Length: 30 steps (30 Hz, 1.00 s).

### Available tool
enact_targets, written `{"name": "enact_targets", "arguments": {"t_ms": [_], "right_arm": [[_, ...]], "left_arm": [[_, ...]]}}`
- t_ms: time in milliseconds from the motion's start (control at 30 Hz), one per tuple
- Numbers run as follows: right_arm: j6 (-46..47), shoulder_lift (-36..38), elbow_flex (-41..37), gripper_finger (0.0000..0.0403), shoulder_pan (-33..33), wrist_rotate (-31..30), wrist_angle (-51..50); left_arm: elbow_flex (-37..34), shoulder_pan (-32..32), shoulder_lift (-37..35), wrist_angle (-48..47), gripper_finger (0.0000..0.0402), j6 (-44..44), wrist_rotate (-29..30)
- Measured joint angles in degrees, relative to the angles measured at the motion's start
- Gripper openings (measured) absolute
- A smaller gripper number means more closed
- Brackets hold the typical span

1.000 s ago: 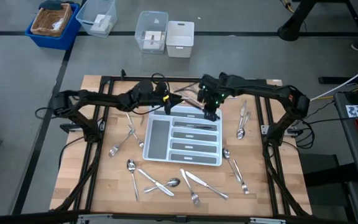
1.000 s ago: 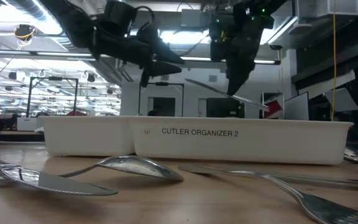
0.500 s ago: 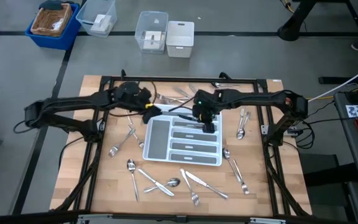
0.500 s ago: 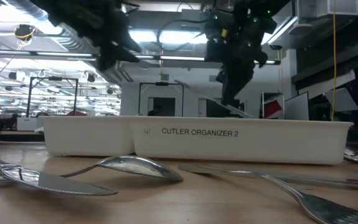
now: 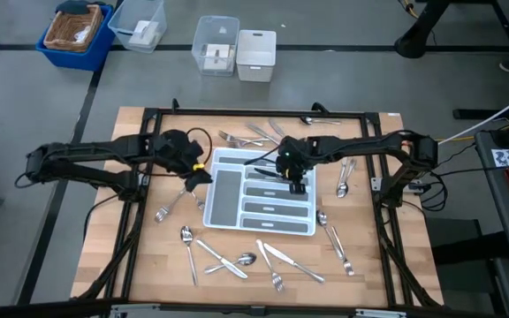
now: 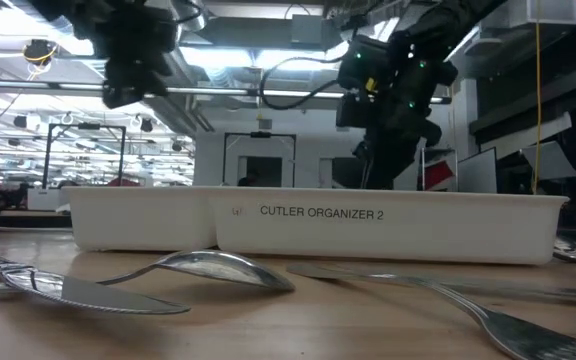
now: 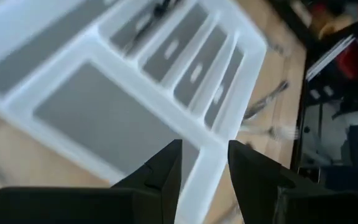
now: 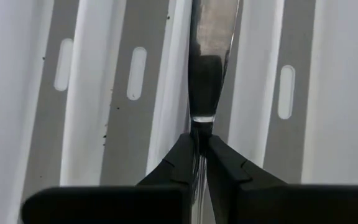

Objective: Sort silverware
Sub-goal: Put the knife into the organizer tray

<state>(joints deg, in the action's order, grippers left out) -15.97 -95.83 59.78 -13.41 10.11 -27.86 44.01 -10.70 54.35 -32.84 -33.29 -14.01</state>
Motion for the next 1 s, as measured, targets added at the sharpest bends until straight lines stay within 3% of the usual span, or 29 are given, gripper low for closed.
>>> {"name": "enact_targets", "arguments": {"t_ms": [200, 433, 767, 1000], "right_arm": [[0.00, 0.00, -1.70, 0.0028, -0.07, -0.02, 2.76], [0.00, 0.02, -2.09, 0.0058, -0.11, -0.15, 4.29], [0.92, 0.08, -2.09, 0.0136, -0.09, -4.11, 4.26], [3.94, 0.07, 1.12, 0.0147, -0.09, -4.13, 0.87]], "left_arm": [[0.00, 1.47, -0.02, -11.26, 0.0120, -9.35, 0.04], [0.00, 3.36, -0.02, -19.65, 0.0120, -11.51, 0.05], [0.00, 7.90, 0.00, -15.52, 0.0120, -11.06, 0.07], [0.00, 16.26, 0.10, -0.95, 0.0120, -5.39, 0.26]]}}
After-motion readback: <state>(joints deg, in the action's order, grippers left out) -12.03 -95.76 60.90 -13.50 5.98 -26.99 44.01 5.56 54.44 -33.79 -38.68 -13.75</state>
